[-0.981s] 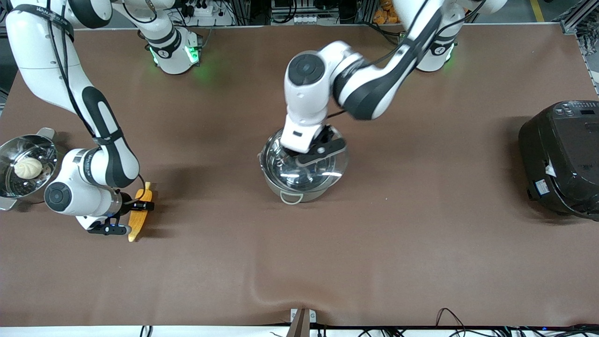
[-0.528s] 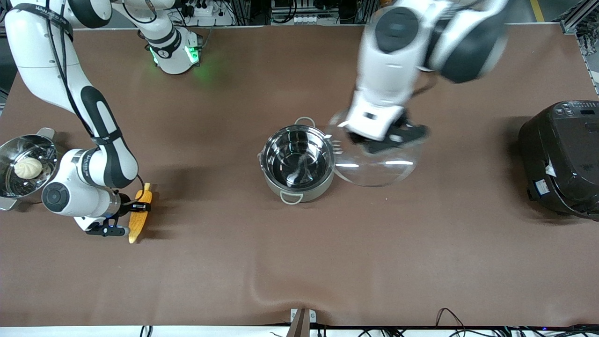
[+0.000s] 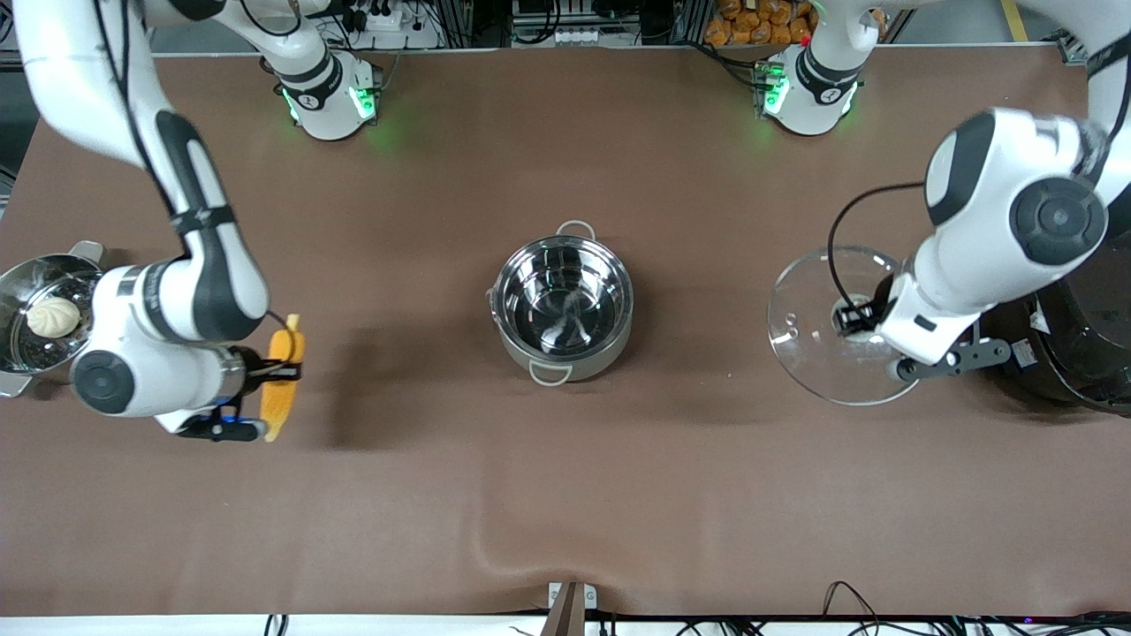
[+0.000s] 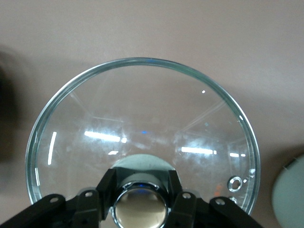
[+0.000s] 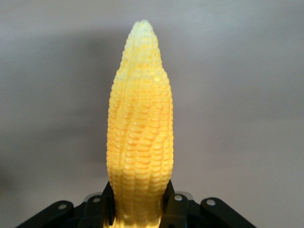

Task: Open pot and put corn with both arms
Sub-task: 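Lift the glass lid with the left gripper while the right gripper lifts corn, then carry the corn over the pot with the right gripper while the left lowers the lid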

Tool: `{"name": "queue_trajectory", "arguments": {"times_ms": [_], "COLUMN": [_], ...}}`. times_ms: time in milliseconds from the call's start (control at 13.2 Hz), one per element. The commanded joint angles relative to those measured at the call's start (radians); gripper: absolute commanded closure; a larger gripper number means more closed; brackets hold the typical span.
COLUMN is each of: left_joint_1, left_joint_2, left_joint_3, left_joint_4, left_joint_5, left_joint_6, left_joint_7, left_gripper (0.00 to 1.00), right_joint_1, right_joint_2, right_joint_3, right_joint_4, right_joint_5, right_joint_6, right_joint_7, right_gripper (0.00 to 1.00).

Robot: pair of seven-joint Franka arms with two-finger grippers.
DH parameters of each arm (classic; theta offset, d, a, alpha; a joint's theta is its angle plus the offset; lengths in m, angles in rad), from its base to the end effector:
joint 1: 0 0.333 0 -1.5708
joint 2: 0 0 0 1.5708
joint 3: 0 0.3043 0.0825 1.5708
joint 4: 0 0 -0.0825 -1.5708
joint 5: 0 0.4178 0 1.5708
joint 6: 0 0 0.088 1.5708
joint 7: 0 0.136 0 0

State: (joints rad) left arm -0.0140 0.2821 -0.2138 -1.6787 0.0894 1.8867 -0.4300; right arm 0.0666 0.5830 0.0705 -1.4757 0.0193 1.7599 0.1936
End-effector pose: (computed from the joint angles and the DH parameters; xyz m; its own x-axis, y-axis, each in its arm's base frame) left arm 0.6461 -0.1319 0.3814 0.9827 0.1778 -0.0513 0.1753 -0.9833 -0.0497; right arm 0.6822 0.0911 0.2637 0.9521 -0.0658 -0.2985 -0.0685 -0.9977 0.0016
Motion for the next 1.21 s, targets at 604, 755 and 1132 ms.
{"name": "queue_trajectory", "arguments": {"times_ms": [604, 755, 1132], "left_joint_1": [0.035, 0.035, 0.046], "left_joint_2": [0.069, 0.084, 0.129], "left_joint_3": [-0.007, -0.007, -0.006], "left_joint_4": [-0.433, -0.46, -0.45], "left_joint_5": [0.001, 0.0, 0.0], "left_joint_6": [0.568, 0.621, 0.623], "left_joint_7": [0.007, 0.007, 0.007], "left_gripper": [1.0, 1.0, 0.91], "right_joint_1": [0.511, 0.558, 0.575], "right_joint_2": [0.046, 0.07, 0.113], "right_joint_3": [0.091, 0.091, 0.092], "right_joint_4": [0.196, 0.209, 0.207], "right_joint_5": [-0.035, -0.062, -0.064], "right_joint_6": [-0.068, -0.059, 0.062], "right_joint_7": [0.325, 0.372, 0.455], "right_gripper": [1.0, 1.0, 1.0]}}
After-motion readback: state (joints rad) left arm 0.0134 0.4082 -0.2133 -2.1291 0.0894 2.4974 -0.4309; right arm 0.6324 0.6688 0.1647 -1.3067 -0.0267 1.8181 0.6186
